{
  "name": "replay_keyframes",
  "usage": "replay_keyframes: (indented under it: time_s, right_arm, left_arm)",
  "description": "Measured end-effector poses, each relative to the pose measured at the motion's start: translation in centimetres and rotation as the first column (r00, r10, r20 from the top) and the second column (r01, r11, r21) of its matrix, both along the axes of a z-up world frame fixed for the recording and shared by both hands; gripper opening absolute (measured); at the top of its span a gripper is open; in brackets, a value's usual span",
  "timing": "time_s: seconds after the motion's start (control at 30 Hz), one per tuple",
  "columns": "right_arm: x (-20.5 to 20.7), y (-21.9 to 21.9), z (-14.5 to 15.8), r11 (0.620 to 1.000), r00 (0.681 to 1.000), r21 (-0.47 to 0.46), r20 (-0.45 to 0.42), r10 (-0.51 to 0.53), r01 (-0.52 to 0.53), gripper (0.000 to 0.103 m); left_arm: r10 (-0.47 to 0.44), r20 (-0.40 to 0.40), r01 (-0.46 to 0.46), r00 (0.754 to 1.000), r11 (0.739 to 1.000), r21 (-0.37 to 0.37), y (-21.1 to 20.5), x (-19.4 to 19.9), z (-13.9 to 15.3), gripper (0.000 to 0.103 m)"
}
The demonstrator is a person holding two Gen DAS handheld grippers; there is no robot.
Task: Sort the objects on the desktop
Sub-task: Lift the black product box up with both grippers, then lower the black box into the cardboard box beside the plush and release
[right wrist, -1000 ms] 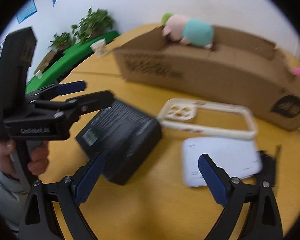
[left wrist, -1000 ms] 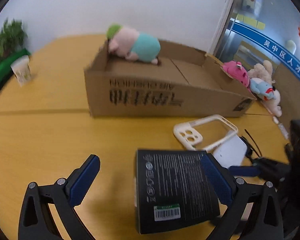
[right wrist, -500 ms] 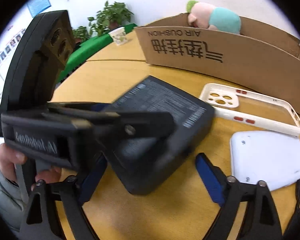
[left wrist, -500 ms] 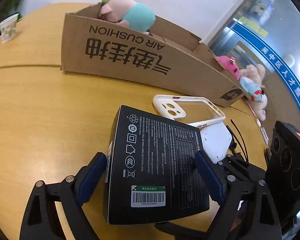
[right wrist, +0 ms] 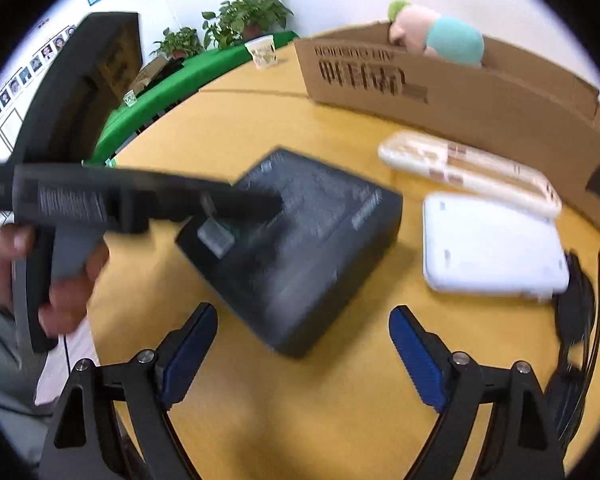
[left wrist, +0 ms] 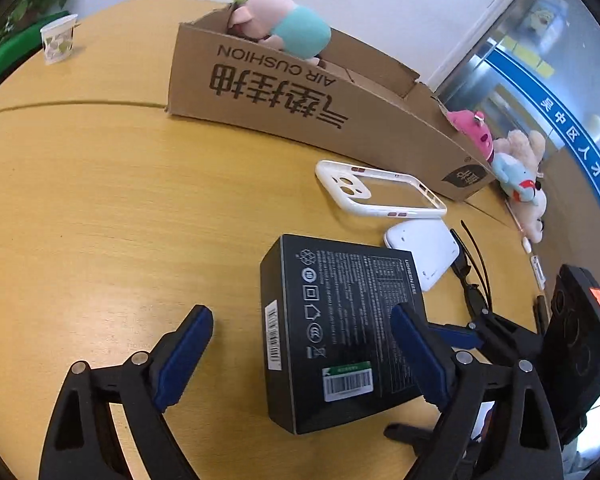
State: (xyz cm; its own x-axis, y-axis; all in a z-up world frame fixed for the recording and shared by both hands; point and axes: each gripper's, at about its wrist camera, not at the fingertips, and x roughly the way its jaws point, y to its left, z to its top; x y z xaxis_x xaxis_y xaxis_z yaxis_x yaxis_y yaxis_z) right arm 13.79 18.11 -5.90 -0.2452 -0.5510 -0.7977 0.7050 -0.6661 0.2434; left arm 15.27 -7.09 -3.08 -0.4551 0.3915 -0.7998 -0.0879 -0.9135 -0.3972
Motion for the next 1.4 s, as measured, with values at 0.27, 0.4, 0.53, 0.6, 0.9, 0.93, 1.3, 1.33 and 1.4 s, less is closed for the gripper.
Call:
replay_keyframes:
  time_s: [0.27,0.4,0.53,0.6,0.9,0.93,1.3,1.33,1.4]
  right_arm:
    - [0.0,-3.0,-0.7,0.996,0.997,0.085,-0.073,0.009,-0.003,0.085]
    - [0.1,-3.0,-0.4,0.997,0.996,0.078,-0.088,-0.006,0.013,0.083]
    - [-0.1,-2.6,1.4,0.998,0.990,0.050,-0.134,-0.032,0.039,0.083]
    - [-0.5,-2.4,3.3,0.998,0.981,0.033,-0.189,-0.048,0.055,0.083]
    - [-6.4,-0.6,17.7,0.992,0.857,-0.013,-0.502,-0.113,0.123,0.083]
    - [-7.2,-0.4,19.2,0.992,0.844,-0.018,-0.524,-0.116,0.125,0.083]
    - [-14.6,0.1,34.5,0.990,0.703,-0.045,-0.701,-0.124,0.130,0.083]
    - [-15.5,0.0,35.5,0.991,0.704,-0.047,-0.699,-0.124,0.128,0.083]
    - [-17.4,0.1,36.8,0.991,0.712,-0.041,-0.692,-0.119,0.126,0.083]
  left_arm:
    - [-0.036,-0.020,0.036,0.999,0.999,0.038,1.2,0.3,-0.1,0.062]
    - [-0.045,-0.067,0.044,0.997,0.999,-0.016,2.0,0.7,1.1,0.057]
    - [-0.062,-0.163,0.053,0.985,0.997,-0.056,2.7,0.8,4.4,0.054]
    - [-0.076,-0.229,0.065,0.970,0.996,-0.054,2.9,0.2,7.1,0.054]
    - [-0.141,-0.547,0.112,0.825,0.990,-0.087,5.3,-5.6,21.6,0.054]
    - [-0.142,-0.571,0.112,0.809,0.990,-0.088,5.5,-6.4,23.1,0.054]
    - [-0.163,-0.745,0.100,0.647,0.987,-0.129,6.7,-12.8,37.4,0.054]
    - [-0.168,-0.748,0.098,0.643,0.986,-0.138,7.0,-13.3,38.1,0.054]
    - [-0.178,-0.749,0.094,0.638,0.984,-0.153,7.5,-15.3,39.0,0.053]
